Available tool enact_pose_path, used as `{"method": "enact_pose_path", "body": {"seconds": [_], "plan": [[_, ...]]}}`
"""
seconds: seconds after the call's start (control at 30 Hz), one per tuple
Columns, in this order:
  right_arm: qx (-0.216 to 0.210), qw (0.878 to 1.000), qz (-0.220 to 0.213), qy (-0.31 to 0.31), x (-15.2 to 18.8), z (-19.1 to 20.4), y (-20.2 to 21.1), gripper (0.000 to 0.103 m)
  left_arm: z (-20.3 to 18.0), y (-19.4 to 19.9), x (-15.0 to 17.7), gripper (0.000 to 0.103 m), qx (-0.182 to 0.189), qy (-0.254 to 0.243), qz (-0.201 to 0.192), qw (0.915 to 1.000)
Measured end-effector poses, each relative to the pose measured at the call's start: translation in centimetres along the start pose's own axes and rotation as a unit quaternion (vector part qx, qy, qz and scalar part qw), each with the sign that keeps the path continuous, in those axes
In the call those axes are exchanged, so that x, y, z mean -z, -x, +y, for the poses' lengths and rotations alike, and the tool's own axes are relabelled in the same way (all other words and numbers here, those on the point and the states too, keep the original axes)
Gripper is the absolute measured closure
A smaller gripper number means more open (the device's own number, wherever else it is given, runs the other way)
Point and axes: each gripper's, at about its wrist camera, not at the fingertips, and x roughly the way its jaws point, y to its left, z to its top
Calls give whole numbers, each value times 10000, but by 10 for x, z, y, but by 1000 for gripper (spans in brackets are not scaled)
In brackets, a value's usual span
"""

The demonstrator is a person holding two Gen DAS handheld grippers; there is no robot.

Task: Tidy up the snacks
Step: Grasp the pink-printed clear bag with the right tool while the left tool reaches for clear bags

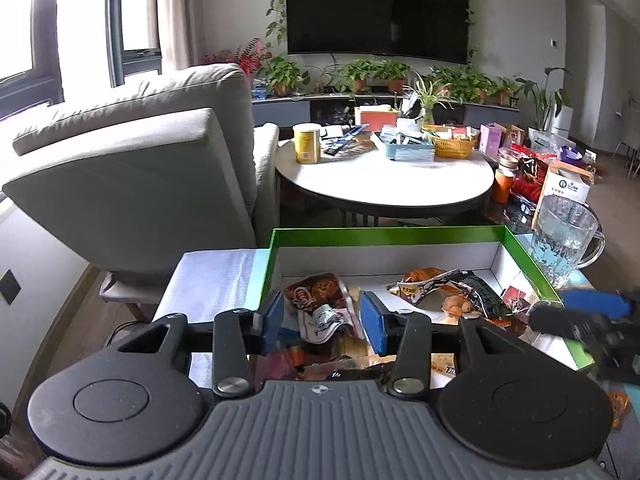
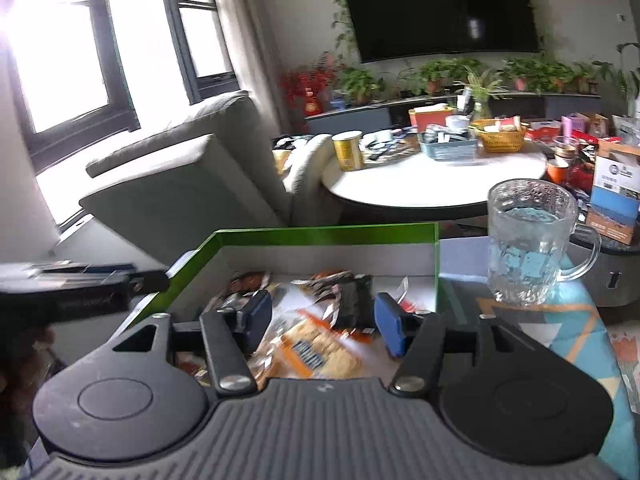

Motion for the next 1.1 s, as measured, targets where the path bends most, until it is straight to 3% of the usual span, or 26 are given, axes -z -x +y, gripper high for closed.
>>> {"method": "enact_pose_path", "body": {"seconds": [0.17, 0.37, 0.57, 0.67, 0.87, 1.1], "plan": [[-298, 9990, 190, 275, 14, 12, 16, 38, 5, 19, 13, 63, 7, 73, 10, 10000], [-692, 9935, 668, 608, 42, 26, 15, 38, 19, 38, 48, 61, -13, 222, 368, 9991], [-709, 9821, 1169, 1292, 75, 47, -4, 38, 42, 46, 76, 61, -258, 621, 746, 9949], [-594, 9820, 1032, 1469, 83, 52, -12, 38, 48, 53, 83, 61, -286, 737, 760, 9940], [-959, 9795, 1304, 1203, 87, 49, -29, 38, 47, 58, 94, 61, -124, 772, 850, 9933], [-761, 9812, 1296, 1212, 89, 40, -12, 40, 23, 53, 104, 57, 374, 556, 1052, 9922]]}}
